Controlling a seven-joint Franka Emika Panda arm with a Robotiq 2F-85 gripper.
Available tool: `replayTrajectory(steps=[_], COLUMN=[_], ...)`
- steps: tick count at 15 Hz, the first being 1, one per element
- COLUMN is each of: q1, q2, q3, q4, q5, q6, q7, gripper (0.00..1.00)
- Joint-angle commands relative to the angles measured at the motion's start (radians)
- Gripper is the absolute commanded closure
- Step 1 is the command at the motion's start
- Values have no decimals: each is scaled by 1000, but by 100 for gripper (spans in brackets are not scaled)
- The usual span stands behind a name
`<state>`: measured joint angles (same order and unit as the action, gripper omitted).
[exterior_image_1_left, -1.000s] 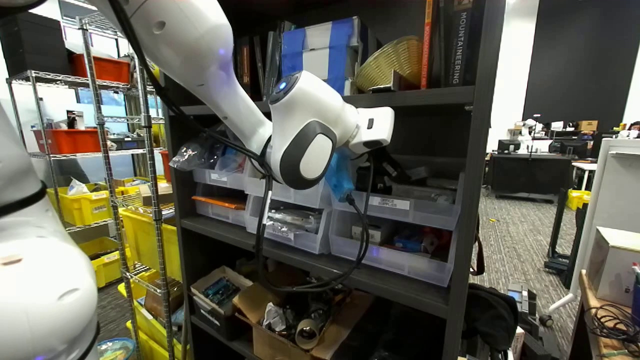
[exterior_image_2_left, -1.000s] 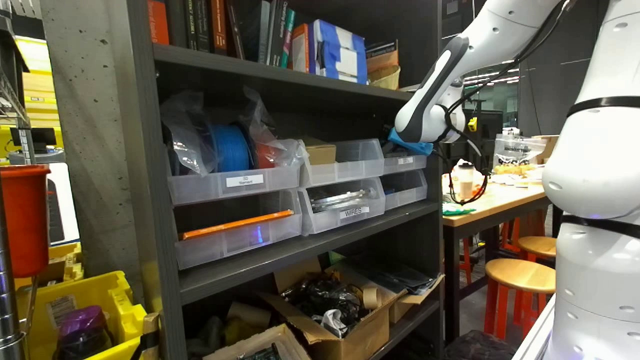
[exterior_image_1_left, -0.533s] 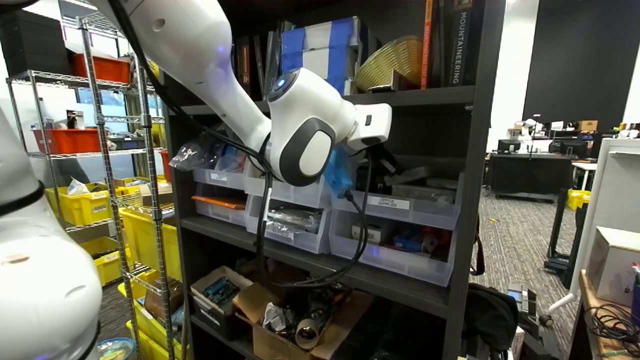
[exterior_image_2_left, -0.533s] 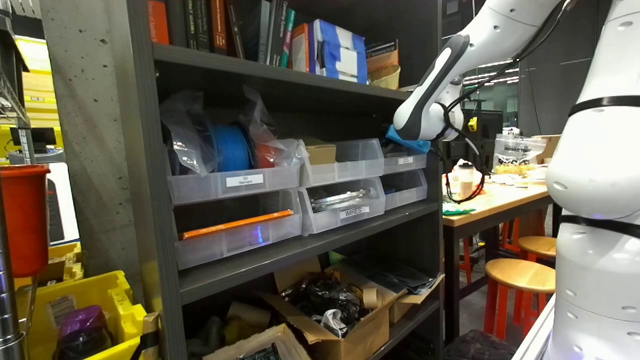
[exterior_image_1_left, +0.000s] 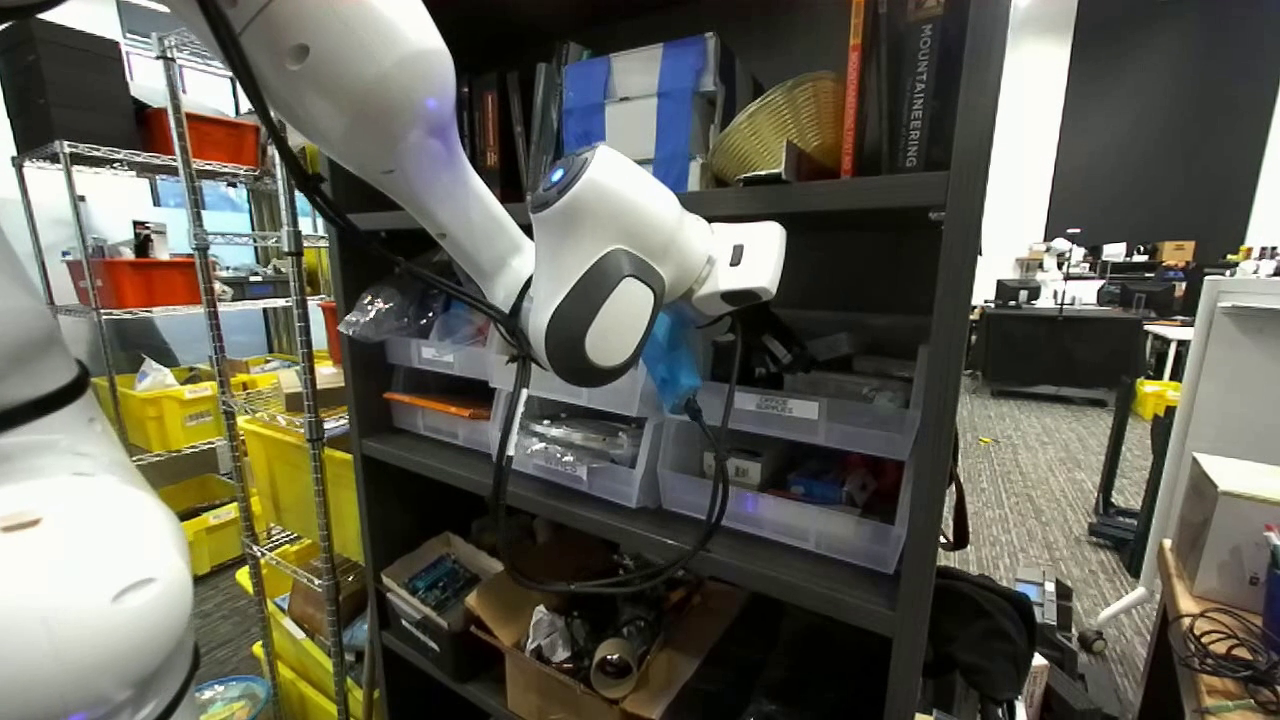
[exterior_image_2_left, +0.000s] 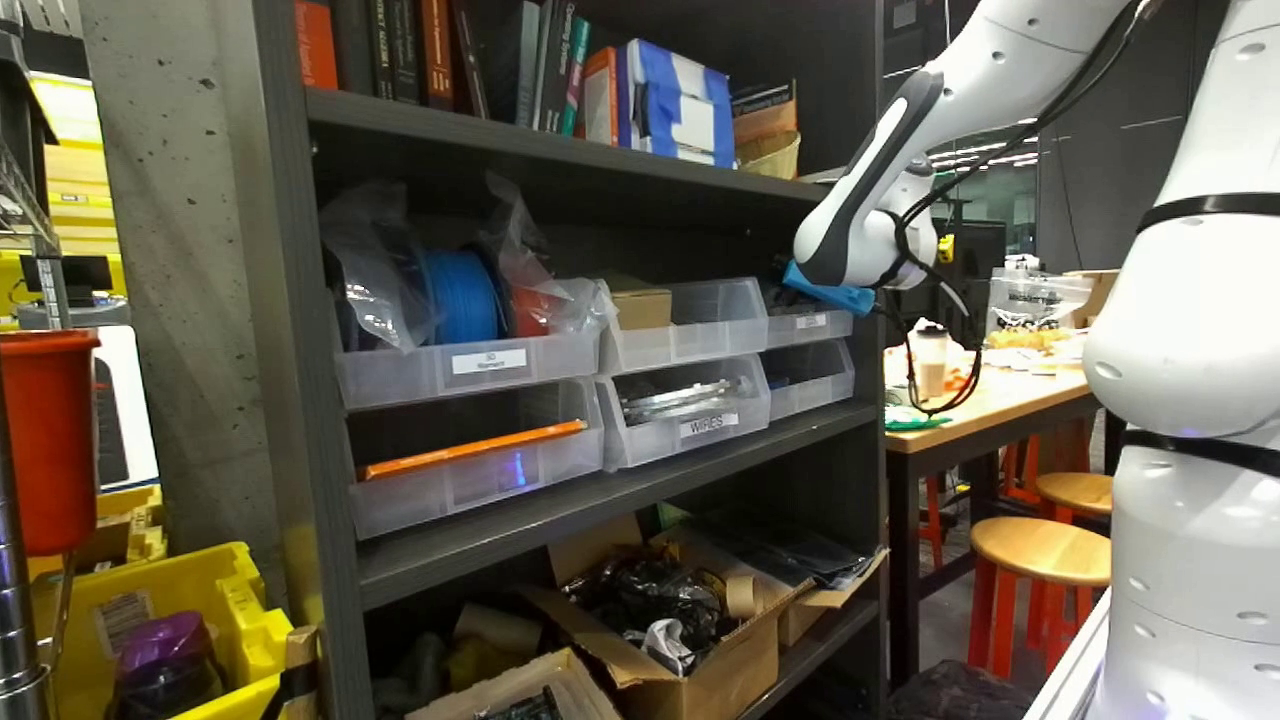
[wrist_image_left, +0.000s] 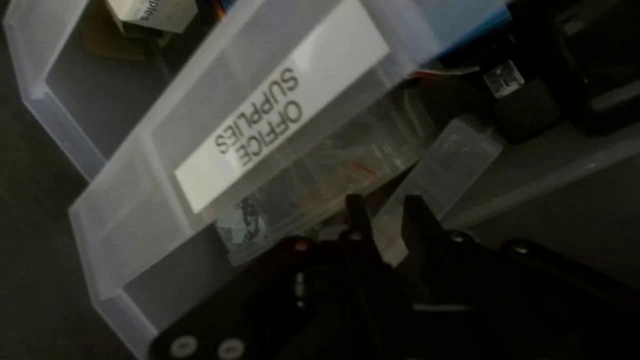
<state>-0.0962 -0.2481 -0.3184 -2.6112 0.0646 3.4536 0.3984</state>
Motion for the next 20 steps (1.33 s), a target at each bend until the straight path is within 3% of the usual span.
replayTrajectory(steps=[1, 4, 5, 7, 13, 20], q1=[-86, -131, -99, -107, -107, -20], q2=[-77, -129, -148, -163, -184, -119], q3=[76, 115, 94, 103, 104, -8], q4=[-86, -120, -120, -123, -97, 20], q5=[54, 55, 80, 89, 76, -40], q6=[0, 1, -3, 1, -3, -1], q7=[-67, -82, -112, -129, -189, -165], gripper=[42, 21, 15, 2, 0, 0])
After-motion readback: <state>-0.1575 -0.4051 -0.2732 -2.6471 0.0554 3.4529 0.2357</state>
